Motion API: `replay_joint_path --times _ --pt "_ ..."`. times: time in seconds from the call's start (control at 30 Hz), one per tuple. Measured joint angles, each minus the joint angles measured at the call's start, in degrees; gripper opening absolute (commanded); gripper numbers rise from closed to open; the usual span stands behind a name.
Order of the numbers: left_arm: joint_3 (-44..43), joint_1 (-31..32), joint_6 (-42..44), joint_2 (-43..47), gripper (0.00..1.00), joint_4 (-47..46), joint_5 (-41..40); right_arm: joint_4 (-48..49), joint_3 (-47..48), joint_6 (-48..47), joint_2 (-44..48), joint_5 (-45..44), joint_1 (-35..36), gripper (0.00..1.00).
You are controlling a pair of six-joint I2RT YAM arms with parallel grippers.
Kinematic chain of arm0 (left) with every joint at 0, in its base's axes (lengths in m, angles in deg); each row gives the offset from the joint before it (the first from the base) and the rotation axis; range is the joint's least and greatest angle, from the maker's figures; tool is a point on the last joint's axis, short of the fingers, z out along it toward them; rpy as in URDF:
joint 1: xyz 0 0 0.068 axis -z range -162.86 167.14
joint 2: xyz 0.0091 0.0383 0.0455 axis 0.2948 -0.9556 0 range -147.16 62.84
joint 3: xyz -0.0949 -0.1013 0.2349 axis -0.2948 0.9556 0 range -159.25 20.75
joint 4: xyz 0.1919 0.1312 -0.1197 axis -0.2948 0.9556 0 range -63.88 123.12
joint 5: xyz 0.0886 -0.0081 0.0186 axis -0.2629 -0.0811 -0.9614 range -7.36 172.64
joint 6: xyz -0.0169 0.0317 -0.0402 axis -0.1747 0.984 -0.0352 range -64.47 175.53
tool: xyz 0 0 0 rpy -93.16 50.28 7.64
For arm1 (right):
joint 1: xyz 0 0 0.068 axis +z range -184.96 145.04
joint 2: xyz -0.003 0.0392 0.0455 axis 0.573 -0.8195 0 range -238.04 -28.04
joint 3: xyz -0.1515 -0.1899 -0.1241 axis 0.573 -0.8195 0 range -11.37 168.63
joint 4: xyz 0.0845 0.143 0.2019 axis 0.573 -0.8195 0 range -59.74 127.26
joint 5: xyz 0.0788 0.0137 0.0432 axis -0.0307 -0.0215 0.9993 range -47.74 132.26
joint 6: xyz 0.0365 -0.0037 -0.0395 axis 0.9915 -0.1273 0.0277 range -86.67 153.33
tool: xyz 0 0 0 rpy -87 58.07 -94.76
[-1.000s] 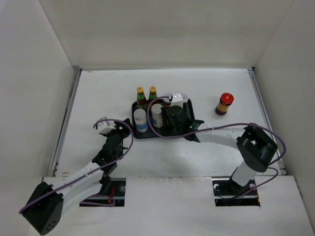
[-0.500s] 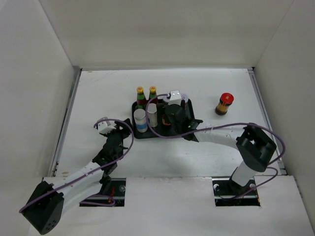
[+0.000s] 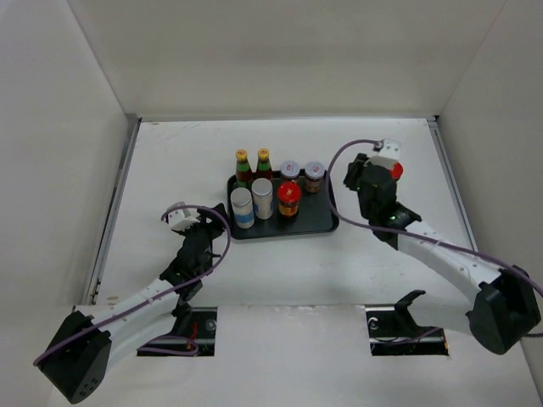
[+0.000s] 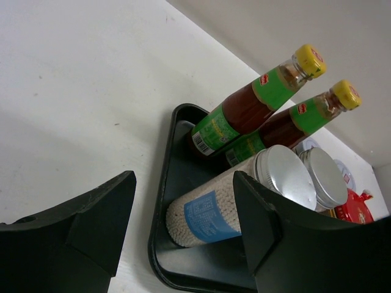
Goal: Organize the condiment bottles
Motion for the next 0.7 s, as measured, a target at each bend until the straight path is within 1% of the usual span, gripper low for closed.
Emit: replay_joint_path --times 0.07,0.1,0.17,0.23,0.33,0.47,0.7 --pt "0.0 0.1 0.0 -0.2 0.63 -0.1 0.0 -0.2 -0.6 0.2 1.0 -2.4 -5.4 0.68" --pt "0.0 0.1 0.0 -0.4 0.63 -0.1 0.0 -0.3 -0.7 -0.1 0.9 -3.9 -7.7 0.78" --pt "0.0 0.2 0.0 -0.9 0.63 -0.1 0.0 -0.7 -0.8 -0.9 -0.7 -6.3 -11.1 0.92" --pt "0.1 0.3 0.0 -0.8 0.63 -0.1 0.0 -1.1 -0.5 -2.0 -3.5 -7.8 -13.6 0.97" --pt "0.1 0.3 0.0 -0.8 0.63 -0.1 0.0 -3.3 1.4 -3.1 -9.5 -8.6 -16.5 1.0" --pt "0.1 0.3 0.0 -0.8 0.64 -0.1 0.0 -5.1 3.9 -3.5 -15.8 -6.9 -19.2 0.99" --pt "0.1 0.4 0.0 -1.3 0.64 -0.2 0.0 -4.0 4.7 -2.9 -19.1 -2.4 -22.6 0.81"
